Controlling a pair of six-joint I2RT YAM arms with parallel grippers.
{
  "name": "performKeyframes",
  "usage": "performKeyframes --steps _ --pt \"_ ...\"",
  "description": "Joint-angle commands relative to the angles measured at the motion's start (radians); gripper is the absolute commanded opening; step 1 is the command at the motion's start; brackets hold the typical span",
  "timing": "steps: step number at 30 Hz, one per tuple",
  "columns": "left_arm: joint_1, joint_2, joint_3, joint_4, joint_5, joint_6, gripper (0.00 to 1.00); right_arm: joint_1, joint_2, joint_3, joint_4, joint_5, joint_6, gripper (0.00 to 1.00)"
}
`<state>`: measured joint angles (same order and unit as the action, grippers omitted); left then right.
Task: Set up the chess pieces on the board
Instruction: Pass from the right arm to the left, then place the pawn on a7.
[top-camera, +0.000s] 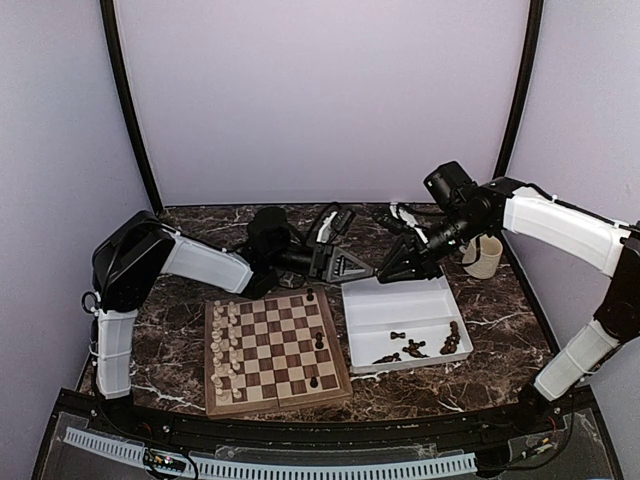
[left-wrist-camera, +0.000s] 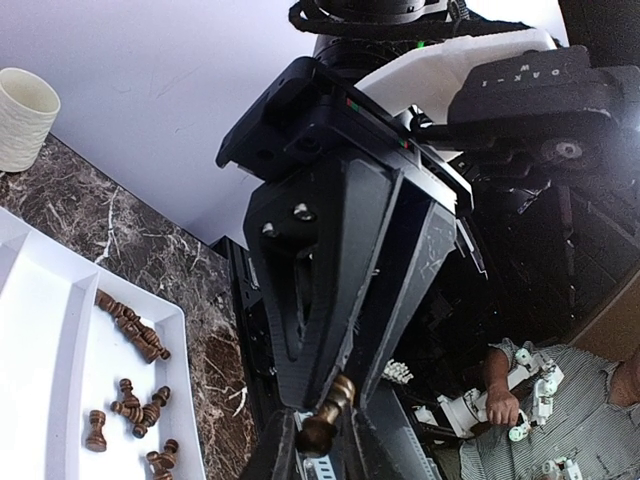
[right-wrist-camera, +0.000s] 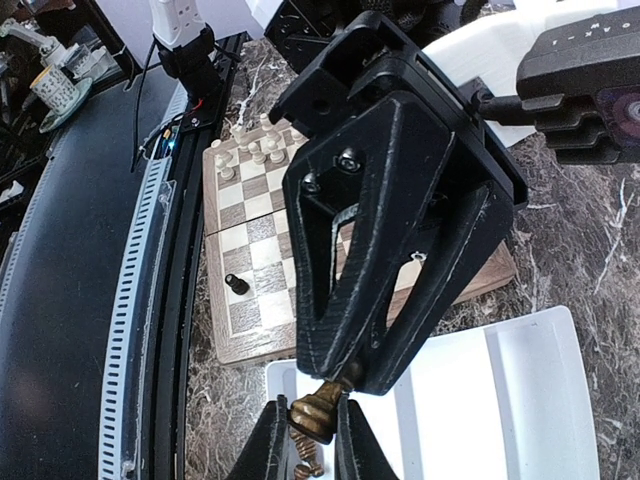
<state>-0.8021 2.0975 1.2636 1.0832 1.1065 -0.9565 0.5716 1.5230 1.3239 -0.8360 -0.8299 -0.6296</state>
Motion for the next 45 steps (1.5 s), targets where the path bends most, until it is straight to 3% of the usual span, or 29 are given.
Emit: performKeyframes --steps 1,7,11,15,17,18,19,20,24,30,35,45 --pt "-0.006 -0.013 0.035 0.065 0.052 -0.018 0.16 0.007 0.017 -0.007 0.068 0.064 0.032 0.13" --pt "-0.004 -0.013 0.037 0.076 0.065 -0.037 0.07 0.009 0.023 -0.019 0.088 0.097 0.047 0.16" --pt "0.015 -0.033 0.013 0.062 0.058 -0.040 0.05 0.007 0.005 -0.016 0.037 0.087 0.011 0.31" --pt "0.054 -0.101 -0.027 -0.081 0.031 0.046 0.04 -0.019 -0.024 -0.016 -0.040 0.070 -0.034 0.40" --pt "0.077 -0.159 -0.026 -0.287 0.000 0.180 0.04 -0.042 -0.040 -0.029 -0.065 0.062 -0.047 0.42" --pt "0.087 -0.205 -0.005 -0.502 -0.047 0.322 0.03 -0.052 -0.048 -0.042 -0.066 0.068 -0.050 0.42" --pt "0.091 -0.229 0.015 -0.612 -0.081 0.408 0.03 -0.063 -0.056 -0.060 -0.062 0.077 -0.050 0.43" --pt "0.093 -0.266 0.069 -0.856 -0.161 0.567 0.03 -0.073 -0.063 -0.078 -0.055 0.089 -0.049 0.43" --pt "0.093 -0.316 0.229 -1.402 -0.423 0.903 0.03 -0.093 -0.079 -0.176 0.027 0.180 -0.040 0.44" --pt "0.090 -0.315 0.355 -1.809 -0.782 1.122 0.03 -0.089 -0.058 -0.285 0.124 0.311 -0.041 0.44" --pt "0.090 -0.253 0.371 -1.930 -0.971 1.167 0.02 -0.079 -0.030 -0.299 0.148 0.304 -0.016 0.45" --pt "0.089 -0.123 0.430 -1.929 -0.946 1.130 0.02 -0.049 0.000 -0.310 0.148 0.325 -0.020 0.45"
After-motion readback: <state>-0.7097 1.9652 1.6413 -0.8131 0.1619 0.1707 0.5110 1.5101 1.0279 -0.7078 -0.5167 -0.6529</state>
